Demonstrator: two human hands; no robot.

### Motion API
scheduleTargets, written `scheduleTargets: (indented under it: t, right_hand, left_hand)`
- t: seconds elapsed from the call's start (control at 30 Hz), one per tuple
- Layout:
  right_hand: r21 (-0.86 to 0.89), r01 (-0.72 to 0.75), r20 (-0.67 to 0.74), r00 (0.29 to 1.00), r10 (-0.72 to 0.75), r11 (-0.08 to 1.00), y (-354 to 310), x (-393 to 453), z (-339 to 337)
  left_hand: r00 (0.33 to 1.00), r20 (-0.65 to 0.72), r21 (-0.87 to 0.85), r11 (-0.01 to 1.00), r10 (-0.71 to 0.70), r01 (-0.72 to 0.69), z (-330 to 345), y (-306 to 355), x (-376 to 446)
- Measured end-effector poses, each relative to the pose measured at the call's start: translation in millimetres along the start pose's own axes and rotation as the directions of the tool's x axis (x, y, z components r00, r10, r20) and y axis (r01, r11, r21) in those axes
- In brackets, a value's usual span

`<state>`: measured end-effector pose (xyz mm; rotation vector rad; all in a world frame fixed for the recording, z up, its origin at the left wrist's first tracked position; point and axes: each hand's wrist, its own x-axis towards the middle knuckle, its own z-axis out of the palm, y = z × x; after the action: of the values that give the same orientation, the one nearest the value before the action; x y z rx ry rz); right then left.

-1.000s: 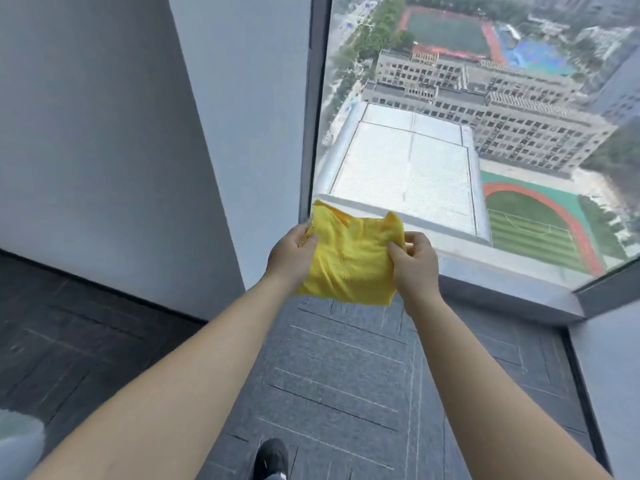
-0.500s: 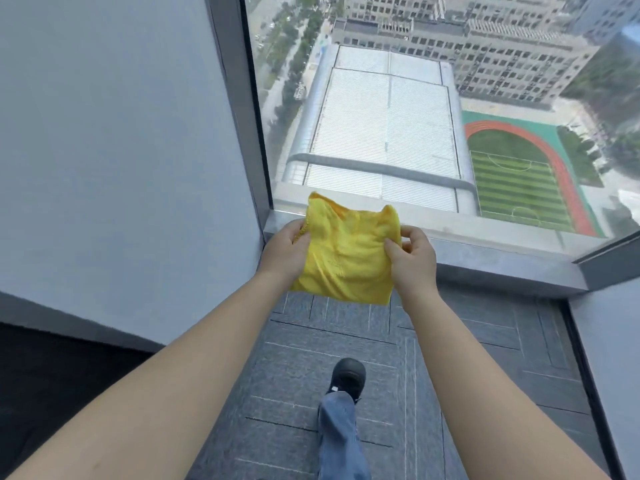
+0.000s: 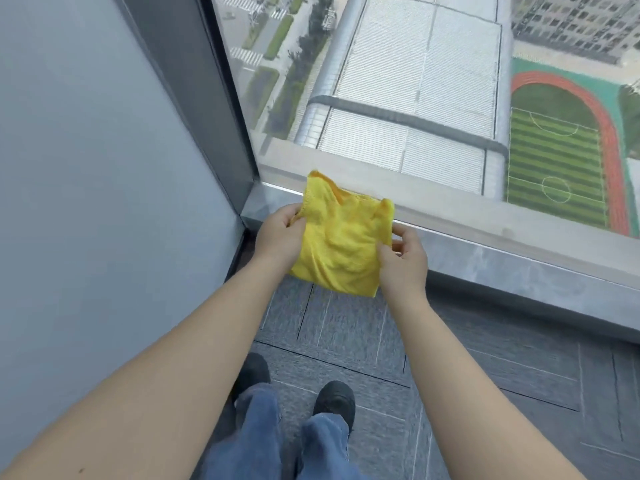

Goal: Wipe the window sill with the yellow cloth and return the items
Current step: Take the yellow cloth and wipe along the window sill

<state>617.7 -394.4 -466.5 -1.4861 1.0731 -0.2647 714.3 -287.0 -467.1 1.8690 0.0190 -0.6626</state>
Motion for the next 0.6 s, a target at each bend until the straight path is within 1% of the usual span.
scheduleTargets:
  t: [0.17,0.33,0.5,0.6]
  right_hand:
    - [-0.013,0.010,-0.030,1.000,-0.010,1.000,83.8,100.4,52.9]
    - [-0.041,0.057,-0.041,0.997,-0.058,0.998,162.0,191.0,95.3]
    - [-0.105,0.132,-0.071,0.988,-0.140,0.986,206.7,253.5,121.6]
    - [-0.215,0.154,-0.073,0.982,-0.173,0.964,216.9,268.0,129.6]
  left_hand:
    - [0.999,-0.025,0.020,0.999,0.037,-0.036,28.8,-85.1,106.1]
    - [0.997,0.018,0.056,0.995,0.078,-0.079,53.0,-158.1,200.4]
    - [0.989,0.069,0.142,0.980,0.129,-0.138,71.5,-200.5,268.9]
    - [0.987,0.072,0.209,0.965,0.145,-0.157,75.9,-212.2,289.8]
